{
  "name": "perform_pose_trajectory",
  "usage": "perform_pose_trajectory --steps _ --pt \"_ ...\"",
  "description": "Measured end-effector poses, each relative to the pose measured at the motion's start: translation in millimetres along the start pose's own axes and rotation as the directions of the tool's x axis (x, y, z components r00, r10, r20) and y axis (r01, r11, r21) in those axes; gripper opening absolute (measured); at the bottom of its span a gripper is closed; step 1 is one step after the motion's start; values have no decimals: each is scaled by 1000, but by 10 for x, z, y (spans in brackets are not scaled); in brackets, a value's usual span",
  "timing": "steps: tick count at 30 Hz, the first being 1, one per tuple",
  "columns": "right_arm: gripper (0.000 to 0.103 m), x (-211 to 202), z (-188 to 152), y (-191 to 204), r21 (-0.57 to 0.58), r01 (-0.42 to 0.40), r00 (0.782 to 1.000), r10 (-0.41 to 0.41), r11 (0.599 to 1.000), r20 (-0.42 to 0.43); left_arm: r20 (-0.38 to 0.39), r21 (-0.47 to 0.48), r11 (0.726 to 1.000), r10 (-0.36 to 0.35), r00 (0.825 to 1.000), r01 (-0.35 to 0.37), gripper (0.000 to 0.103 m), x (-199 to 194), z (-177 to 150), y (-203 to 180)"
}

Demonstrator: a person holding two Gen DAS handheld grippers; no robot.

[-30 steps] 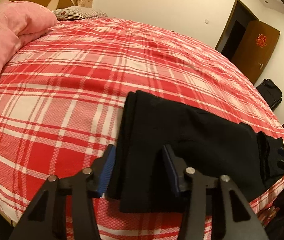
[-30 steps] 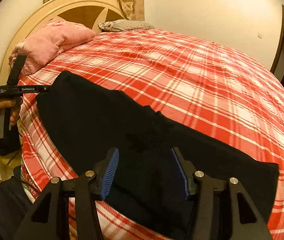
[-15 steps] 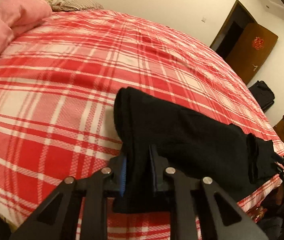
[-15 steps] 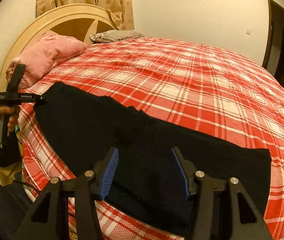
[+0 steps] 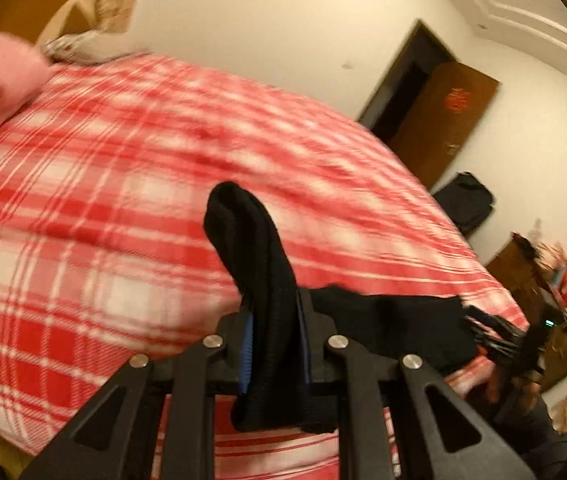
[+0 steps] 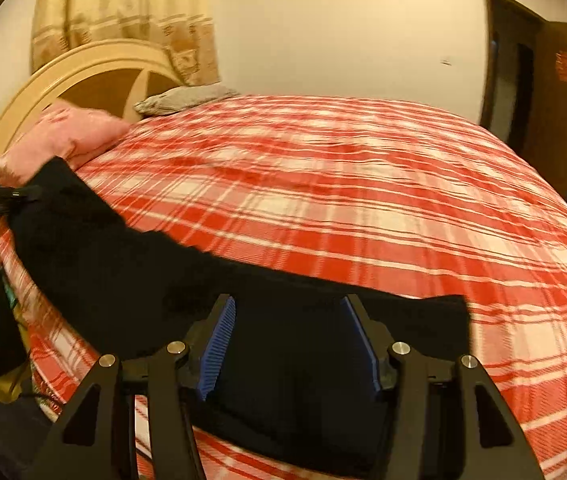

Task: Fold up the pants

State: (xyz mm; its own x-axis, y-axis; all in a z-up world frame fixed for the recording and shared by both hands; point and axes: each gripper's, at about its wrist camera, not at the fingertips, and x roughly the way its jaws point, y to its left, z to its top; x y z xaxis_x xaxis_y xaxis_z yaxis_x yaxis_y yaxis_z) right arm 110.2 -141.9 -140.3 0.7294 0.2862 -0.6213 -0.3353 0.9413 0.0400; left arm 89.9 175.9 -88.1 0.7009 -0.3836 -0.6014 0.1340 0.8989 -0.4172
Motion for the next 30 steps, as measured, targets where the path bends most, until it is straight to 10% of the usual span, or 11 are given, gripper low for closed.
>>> perform_pose_trajectory --steps 14,30 --pt "61 -279 -173 -982 244 133 990 -139 961 7 -129 262 935 -213 969 240 18 514 293 -1619" --pt "62 -194 -369 -1390 327 168 986 -162 930 -45 -376 386 869 -159 913 311 19 1583 -134 -2637"
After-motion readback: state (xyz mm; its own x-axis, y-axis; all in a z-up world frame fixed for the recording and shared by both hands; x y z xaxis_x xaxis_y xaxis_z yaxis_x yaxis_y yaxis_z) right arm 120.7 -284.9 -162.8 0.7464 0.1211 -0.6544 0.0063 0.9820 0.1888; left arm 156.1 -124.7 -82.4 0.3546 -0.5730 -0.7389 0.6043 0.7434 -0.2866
